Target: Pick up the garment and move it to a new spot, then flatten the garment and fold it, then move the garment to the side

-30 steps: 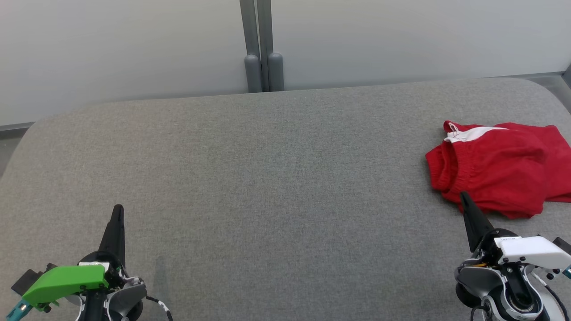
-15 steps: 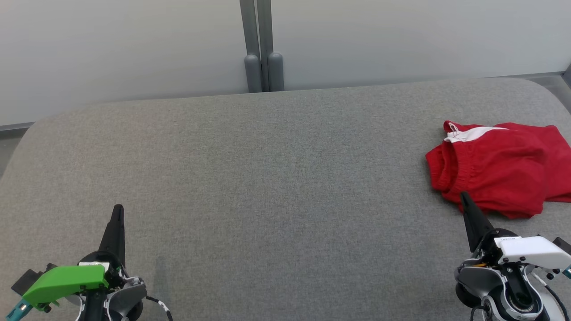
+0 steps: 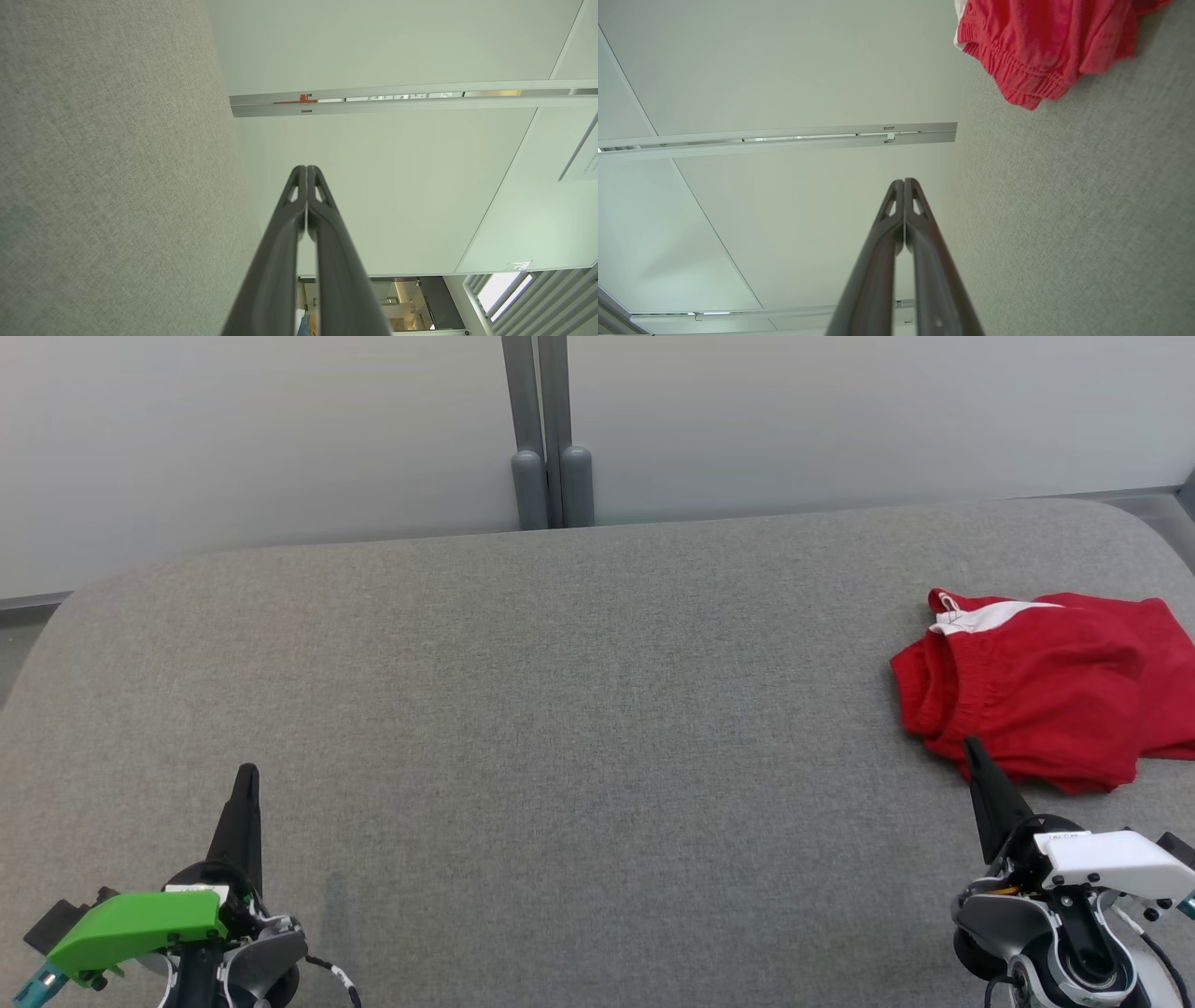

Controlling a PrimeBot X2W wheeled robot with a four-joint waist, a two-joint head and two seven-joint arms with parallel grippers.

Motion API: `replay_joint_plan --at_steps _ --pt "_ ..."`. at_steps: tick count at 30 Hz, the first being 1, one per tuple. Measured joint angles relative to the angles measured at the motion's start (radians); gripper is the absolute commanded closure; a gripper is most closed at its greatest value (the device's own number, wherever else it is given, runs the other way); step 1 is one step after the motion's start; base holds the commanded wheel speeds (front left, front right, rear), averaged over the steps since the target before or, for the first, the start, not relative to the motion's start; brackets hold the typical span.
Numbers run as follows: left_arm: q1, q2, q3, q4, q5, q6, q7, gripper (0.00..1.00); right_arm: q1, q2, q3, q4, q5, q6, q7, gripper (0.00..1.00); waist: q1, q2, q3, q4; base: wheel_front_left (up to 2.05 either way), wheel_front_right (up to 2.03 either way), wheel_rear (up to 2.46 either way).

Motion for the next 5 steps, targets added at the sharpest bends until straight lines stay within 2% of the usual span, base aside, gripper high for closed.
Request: replay_joint_plan --at_steps 5 --pt "0.000 0.000 0.000 0.000 0.000 0.000 0.000 1.00 0.000 0.000 0.000 0.000 0.000 0.000 0.000 1.00 0.0000 0.0000 0.000 0.000 0.00 0.00 0.00"
